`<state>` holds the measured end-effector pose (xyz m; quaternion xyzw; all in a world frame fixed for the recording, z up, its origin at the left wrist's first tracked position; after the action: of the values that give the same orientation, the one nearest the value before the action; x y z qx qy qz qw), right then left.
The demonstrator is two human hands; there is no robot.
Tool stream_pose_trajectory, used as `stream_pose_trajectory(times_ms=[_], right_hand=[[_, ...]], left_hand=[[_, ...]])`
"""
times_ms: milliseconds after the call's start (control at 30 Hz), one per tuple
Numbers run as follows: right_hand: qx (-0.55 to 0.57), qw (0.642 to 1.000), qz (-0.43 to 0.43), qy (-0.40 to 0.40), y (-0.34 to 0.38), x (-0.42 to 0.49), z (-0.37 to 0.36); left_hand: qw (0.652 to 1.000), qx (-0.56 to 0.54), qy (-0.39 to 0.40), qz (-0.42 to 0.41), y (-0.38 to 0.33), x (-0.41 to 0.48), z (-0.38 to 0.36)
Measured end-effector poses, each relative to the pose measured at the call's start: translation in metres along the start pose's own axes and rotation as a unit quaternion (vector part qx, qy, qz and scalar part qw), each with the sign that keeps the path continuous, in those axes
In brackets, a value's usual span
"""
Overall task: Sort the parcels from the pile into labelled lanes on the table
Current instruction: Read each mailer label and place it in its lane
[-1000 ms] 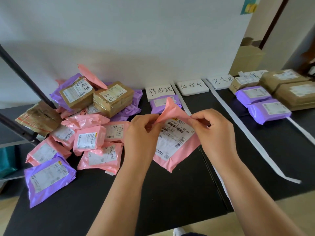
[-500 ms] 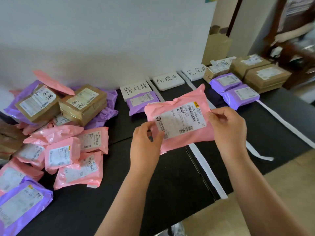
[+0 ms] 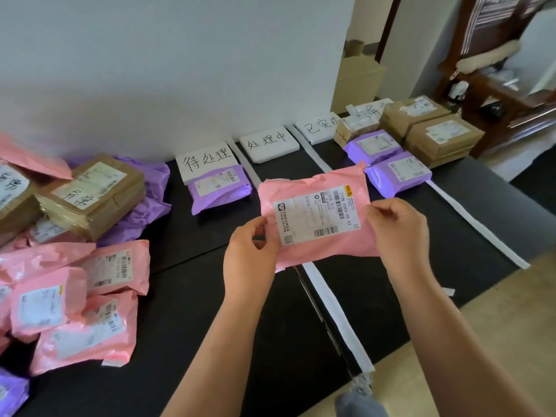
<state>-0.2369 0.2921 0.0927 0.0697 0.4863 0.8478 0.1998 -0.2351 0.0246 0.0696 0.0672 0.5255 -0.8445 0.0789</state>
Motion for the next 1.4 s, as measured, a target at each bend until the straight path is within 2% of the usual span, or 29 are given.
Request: stream_pose_trajectory(times_ms=[333,633,1000,1167,1267,1400], right_hand=[[-0.072,0.987,0.051,0.138,-0.027,0.146,-0.015],[-0.114,0.957,0.076,0.254,-0.045,0.246,-0.093],[-0.169,0.932,0.092,0.308,-0.045,0.325,-0.185],[-0.222,0.911,0.081,0.338,-0.054,0.339,-0.211],[-0.239,0.900,0.076,0.355,-0.056,0.341,-0.219],[-0.257,0.894,0.087,0.356,-0.053,0.337,-0.219]], left_hand=[[0.991,-0.046,-0.079,0.096,-0.015,0.077,-0.088],[0.980,-0.018,-0.105,0.166,0.006,0.170,-0.119],[0.983,0.037,-0.010,0.179,0.045,0.300,-0.127],[0.979,0.049,0.059,0.190,0.063,0.325,-0.138],[0.978,0.065,0.101,0.169,0.063,0.331,-0.144],[0.976,0.109,0.114,0.151,0.062,0.329,-0.146]])
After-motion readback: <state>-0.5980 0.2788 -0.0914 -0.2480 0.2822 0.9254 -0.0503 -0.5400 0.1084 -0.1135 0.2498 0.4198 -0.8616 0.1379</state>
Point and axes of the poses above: each hand's wrist, its own x-axis towards the middle knuckle, its own z-axis out of the back of the hand, y = z × x, the point moved 8 cm from there along x, towards the middle knuckle, and after that the axes turned 9 degrees about y, right-handed, at the moved point
